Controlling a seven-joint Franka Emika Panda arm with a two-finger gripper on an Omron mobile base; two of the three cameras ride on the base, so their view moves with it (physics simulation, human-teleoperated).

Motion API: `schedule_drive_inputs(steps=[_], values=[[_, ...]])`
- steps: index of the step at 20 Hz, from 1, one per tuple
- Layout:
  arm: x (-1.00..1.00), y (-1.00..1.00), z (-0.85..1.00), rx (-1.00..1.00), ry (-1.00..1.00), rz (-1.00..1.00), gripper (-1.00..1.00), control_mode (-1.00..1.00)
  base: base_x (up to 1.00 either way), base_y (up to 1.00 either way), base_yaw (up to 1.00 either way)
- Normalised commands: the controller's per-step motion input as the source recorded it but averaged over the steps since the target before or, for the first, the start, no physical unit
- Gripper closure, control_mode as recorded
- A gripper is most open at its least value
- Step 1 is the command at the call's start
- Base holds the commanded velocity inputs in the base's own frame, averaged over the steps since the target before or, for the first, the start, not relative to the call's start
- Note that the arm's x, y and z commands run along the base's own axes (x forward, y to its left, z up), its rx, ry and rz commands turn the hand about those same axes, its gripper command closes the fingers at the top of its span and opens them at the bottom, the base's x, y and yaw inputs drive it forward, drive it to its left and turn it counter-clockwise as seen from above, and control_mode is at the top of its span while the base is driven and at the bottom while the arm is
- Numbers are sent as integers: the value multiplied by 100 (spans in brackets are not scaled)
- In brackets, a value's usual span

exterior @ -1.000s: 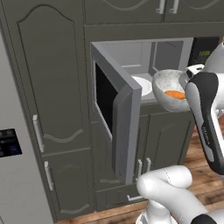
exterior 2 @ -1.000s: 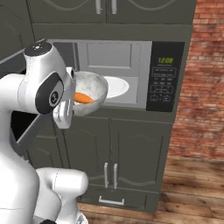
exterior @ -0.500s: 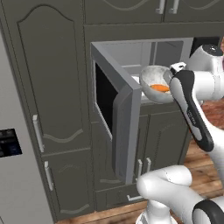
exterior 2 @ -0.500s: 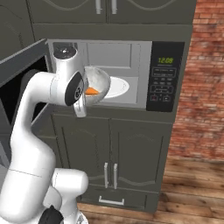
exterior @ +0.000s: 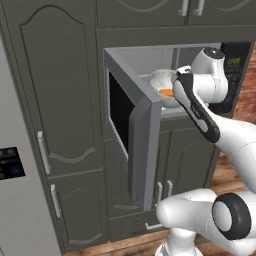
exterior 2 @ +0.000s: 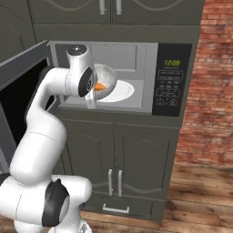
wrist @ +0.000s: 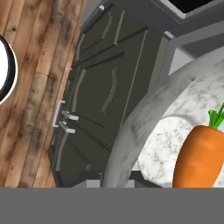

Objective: Pick the carrot from the sink and place it in the bowl. Then pick the bowl and place it in the microwave. Then close the microwave door and press the start button.

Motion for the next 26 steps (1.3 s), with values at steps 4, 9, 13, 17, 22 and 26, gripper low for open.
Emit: schedule_drive_inputs(steps=[4, 9, 13, 17, 22, 26], values=[[85, 8, -21, -4, 0, 0, 100, -100, 0, 0, 0], [74, 0, -30, -1, 1, 0, 100, -100, 0, 0, 0], [61, 0, -32, 0, 0, 0, 100, -100, 0, 0, 0], [66, 0, -33, -1, 1, 0, 100, -100, 0, 0, 0], [63, 0, -24, 0, 1, 0, 100, -100, 0, 0, 0], [34, 0, -5, 0, 0, 0, 100, -100, 0, 0, 0]])
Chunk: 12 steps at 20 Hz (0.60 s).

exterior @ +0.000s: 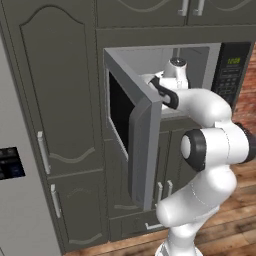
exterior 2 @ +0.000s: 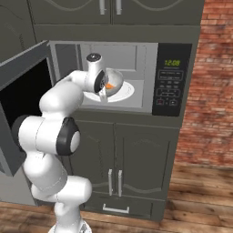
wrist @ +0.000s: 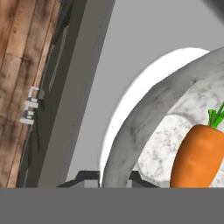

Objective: Pick the carrot from the sink and place it in the bowl. Then pick the bowl and place it in the microwave. Then close the microwave door and press the start button.

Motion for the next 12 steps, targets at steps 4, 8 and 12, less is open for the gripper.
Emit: schedule_drive_inputs(steps=[4, 8, 12], values=[[38, 0, -3, 0, 0, 0, 100, -100, 0, 0, 0], [25, 1, -32, -3, 0, 0, 100, -100, 0, 0, 0], [14, 4, -36, -5, 0, 0, 100, -100, 0, 0, 0]])
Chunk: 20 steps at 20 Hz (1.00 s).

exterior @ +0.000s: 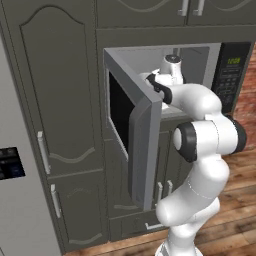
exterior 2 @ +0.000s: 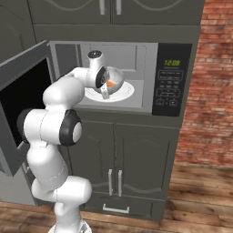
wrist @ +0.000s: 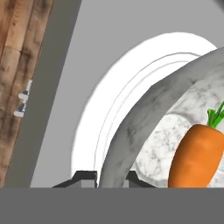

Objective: Pick the carrot from the sink and place it in the bowl. Then pick the bowl and place it in the microwave. Then close the microwave door and press the start button.

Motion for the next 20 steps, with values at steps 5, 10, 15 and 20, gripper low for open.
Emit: schedule_drive_inputs(steps=[5, 10, 15, 20], values=[[-11, 4, -19, -2, 0, 0, -100, -100, 0, 0, 0], [-43, 0, 6, 0, -6, 0, -100, -100, 0, 0, 0], [-78, 0, 36, 0, -11, 0, -100, -100, 0, 0, 0], [-100, 0, 43, 8, -9, 0, -100, -100, 0, 0, 0]])
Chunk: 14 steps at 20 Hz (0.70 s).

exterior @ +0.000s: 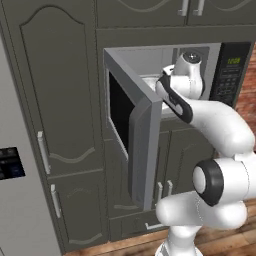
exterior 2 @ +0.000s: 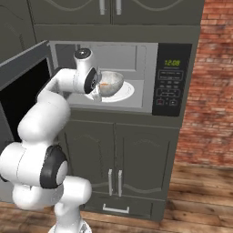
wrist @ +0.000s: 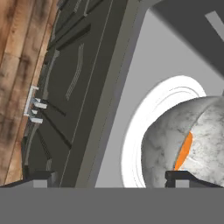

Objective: Pick the carrot from the sink and place it in the bowl. Then pick the bowl and place it in the microwave. Then close the microwave door and press the start button.

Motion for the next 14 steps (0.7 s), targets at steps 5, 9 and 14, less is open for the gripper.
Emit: schedule_drive_inputs(steps=[5, 9, 14], values=[[-100, 0, 34, 12, -1, 0, -100, -100, 0, 0, 0], [-100, 0, 67, 13, 0, 0, -100, -100, 0, 0, 0], [-100, 0, 79, 12, 0, 3, -100, -100, 0, 0, 0]])
